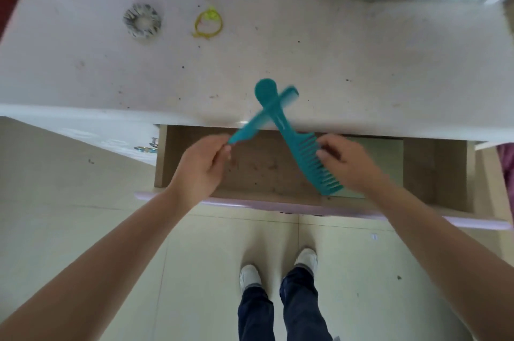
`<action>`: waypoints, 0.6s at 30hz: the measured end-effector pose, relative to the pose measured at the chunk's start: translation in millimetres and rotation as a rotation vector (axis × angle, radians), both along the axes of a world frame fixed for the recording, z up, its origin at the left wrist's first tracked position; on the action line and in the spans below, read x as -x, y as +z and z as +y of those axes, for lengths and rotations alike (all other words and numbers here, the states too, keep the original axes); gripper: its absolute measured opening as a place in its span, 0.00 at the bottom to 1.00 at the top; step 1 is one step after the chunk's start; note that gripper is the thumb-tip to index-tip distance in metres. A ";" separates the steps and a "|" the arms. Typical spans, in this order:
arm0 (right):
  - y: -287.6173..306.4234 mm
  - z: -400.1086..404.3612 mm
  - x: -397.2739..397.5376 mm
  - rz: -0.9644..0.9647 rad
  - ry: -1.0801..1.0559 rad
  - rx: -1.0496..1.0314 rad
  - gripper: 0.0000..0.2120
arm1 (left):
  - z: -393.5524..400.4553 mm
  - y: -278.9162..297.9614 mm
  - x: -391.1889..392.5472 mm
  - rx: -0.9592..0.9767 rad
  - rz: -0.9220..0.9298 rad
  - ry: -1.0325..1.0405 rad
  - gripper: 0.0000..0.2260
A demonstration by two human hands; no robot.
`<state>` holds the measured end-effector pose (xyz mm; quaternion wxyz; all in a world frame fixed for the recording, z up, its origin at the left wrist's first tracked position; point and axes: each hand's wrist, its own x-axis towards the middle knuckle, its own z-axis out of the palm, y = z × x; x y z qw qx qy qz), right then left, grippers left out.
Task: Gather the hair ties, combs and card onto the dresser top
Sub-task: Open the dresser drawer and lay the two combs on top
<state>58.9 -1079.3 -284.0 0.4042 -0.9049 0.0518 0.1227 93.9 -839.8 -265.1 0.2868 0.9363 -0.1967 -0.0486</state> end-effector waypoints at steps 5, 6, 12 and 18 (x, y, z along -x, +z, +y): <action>41.2 -19.3 -29.8 -0.046 -0.340 -0.184 0.16 | -43.7 6.7 -45.8 0.060 0.117 0.381 0.12; 43.6 -22.4 -36.4 -0.028 -0.435 -0.245 0.15 | -53.2 7.9 -55.7 0.075 0.148 0.402 0.12; 38.4 -12.0 -67.7 0.142 -0.747 -0.634 0.16 | -96.5 3.2 -91.5 0.211 0.389 0.459 0.20; 24.7 -24.3 -97.6 -0.038 -0.188 0.170 0.20 | -100.6 -12.0 -101.4 -0.202 0.034 0.231 0.14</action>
